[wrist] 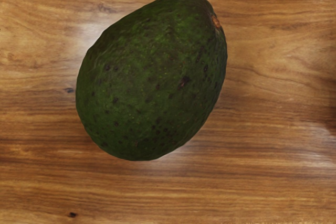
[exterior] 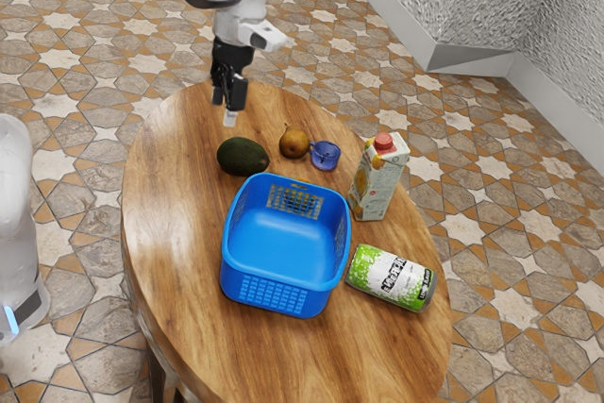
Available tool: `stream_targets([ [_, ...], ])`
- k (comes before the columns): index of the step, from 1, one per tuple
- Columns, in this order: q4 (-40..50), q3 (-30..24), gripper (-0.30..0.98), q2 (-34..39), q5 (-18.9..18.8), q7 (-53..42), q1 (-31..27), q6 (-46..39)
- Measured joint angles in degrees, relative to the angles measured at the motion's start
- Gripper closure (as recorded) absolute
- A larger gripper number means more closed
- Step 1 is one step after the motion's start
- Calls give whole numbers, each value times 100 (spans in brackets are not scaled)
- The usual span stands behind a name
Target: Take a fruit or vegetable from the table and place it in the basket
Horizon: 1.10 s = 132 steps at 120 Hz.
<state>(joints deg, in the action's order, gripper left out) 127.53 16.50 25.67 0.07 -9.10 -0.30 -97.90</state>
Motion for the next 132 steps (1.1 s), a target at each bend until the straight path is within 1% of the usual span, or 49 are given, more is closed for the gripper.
stream_targets([
  [10, 2, -56, 0, 0, 1, -387, -121, -15],
  [19, 2, -254, 0, 4, -9, -710, -287, -25],
  [31, -11, -411, 0, -10, -11, -1134, -348, -70],
  [56, 79, -441, 0, -216, 77, -1815, -366, -376],
  [81, 352, -436, 0, -230, 87, -2304, -719, -547],
  [94, 360, -450, 0, -231, 59, -2620, -707, -627],
  [102, 350, -584, 0, -237, 70, -2812, -695, -743],
  [132, 366, -640, 0, -501, 381, -3356, -736, -1144],
])
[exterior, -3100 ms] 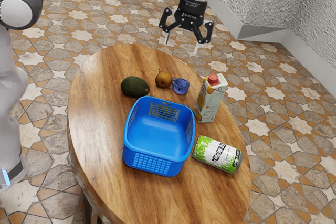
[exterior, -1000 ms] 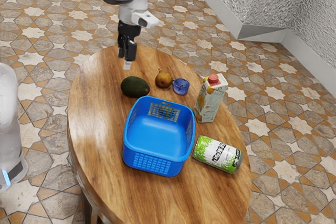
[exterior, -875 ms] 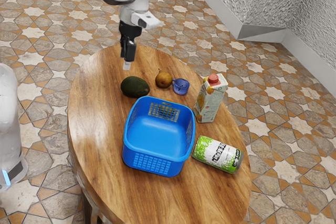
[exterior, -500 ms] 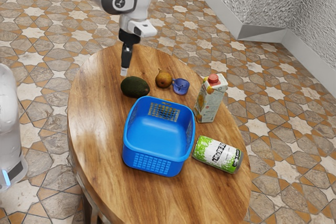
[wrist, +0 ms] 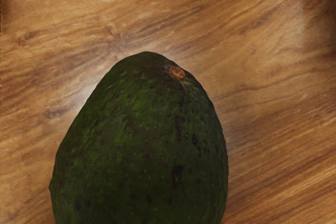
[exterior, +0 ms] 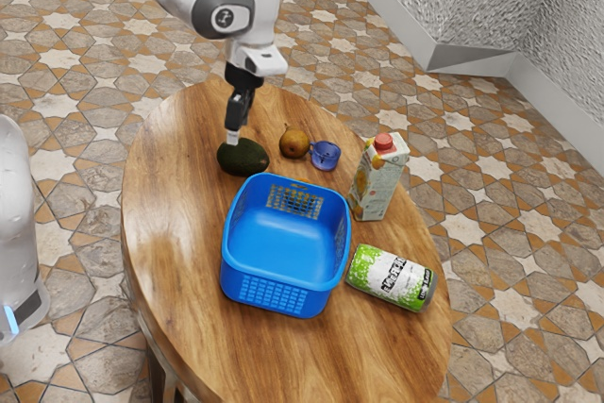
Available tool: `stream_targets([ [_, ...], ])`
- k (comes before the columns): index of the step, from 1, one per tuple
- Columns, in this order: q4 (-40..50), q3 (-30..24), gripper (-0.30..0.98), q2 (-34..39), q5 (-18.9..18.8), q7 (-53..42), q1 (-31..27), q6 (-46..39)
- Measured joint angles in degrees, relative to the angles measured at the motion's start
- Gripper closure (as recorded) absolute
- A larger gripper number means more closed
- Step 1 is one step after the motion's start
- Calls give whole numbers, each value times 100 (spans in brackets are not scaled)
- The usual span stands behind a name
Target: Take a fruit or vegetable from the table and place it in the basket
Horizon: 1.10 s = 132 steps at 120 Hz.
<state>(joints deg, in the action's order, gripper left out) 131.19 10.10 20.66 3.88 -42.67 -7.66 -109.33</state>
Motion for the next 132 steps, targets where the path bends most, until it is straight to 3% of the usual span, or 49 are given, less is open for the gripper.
stream_targets([
  [124, 371, 19, 0, -681, 423, -853, -60, -932],
  [132, 385, 24, 7, -685, 482, -871, -66, -973],
])
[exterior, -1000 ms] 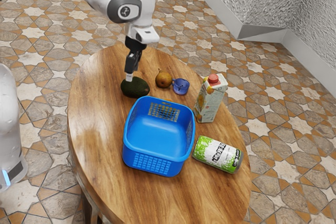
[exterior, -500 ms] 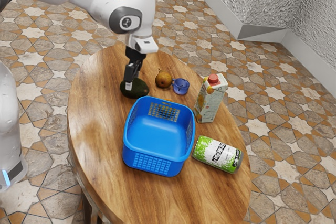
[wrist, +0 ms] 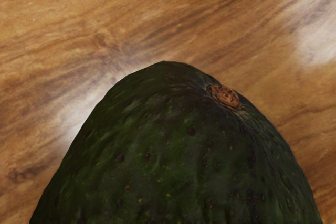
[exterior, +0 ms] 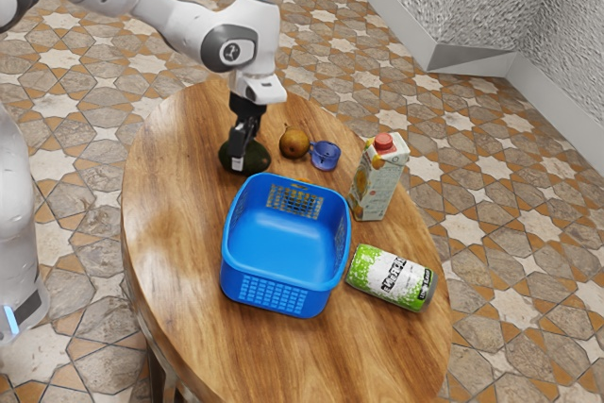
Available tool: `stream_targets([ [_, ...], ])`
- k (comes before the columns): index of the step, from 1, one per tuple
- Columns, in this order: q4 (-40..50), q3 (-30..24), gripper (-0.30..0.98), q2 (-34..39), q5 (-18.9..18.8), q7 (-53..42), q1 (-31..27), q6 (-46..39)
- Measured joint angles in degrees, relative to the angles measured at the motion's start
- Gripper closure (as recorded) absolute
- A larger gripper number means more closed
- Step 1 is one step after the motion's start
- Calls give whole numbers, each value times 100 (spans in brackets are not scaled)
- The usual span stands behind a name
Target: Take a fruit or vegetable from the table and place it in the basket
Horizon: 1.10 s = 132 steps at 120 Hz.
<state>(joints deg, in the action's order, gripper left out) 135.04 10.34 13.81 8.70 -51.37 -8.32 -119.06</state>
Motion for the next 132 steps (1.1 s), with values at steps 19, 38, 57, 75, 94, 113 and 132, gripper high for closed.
stream_targets([
  [19, -11, 3, 29, 65, 43, 61, -12, -166],
  [38, -189, -64, 31, 549, -20, 204, 216, -231],
  [57, -515, -551, 29, 1189, -9, 558, 674, -38],
  [75, -569, -1374, 29, 1235, 177, 1031, 779, 51],
  [94, -576, -1887, 30, 1177, 487, 1494, 749, 78],
  [113, -578, -1996, 30, 1123, 631, 1875, 728, 78],
  [132, -574, -2193, 12, 1095, 743, 2140, 651, 77],
])
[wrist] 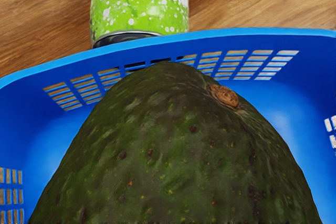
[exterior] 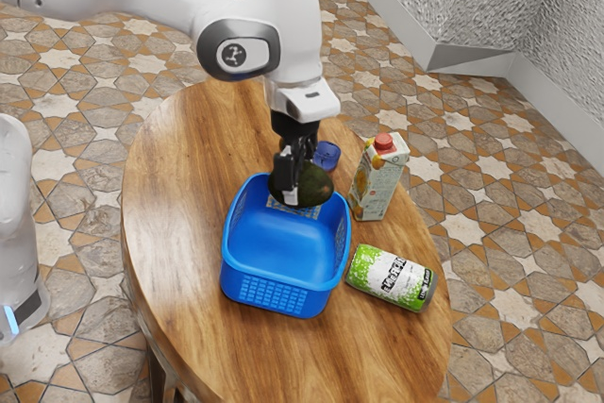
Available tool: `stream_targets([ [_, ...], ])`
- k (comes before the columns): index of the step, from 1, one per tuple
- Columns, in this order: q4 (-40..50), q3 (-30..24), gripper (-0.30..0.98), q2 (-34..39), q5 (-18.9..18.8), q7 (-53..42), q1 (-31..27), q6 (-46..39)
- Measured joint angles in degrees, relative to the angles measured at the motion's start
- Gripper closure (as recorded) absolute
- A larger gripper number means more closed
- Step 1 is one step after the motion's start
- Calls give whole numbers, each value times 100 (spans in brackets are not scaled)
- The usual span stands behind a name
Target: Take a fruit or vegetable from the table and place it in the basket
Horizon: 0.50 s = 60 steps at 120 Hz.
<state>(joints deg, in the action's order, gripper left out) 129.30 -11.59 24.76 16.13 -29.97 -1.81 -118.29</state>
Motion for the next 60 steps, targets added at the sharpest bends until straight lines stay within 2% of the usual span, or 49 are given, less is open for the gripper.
stream_targets([
  [26, -4, -28, 3, 20, 71, 231, -135, 15],
  [42, -202, -32, 1, 30, 285, 442, -395, -14],
  [50, -542, 17, 1, 91, 227, 1192, -389, 152],
  [60, -1828, 65, 0, -84, -56, 2767, -189, 1110],
])
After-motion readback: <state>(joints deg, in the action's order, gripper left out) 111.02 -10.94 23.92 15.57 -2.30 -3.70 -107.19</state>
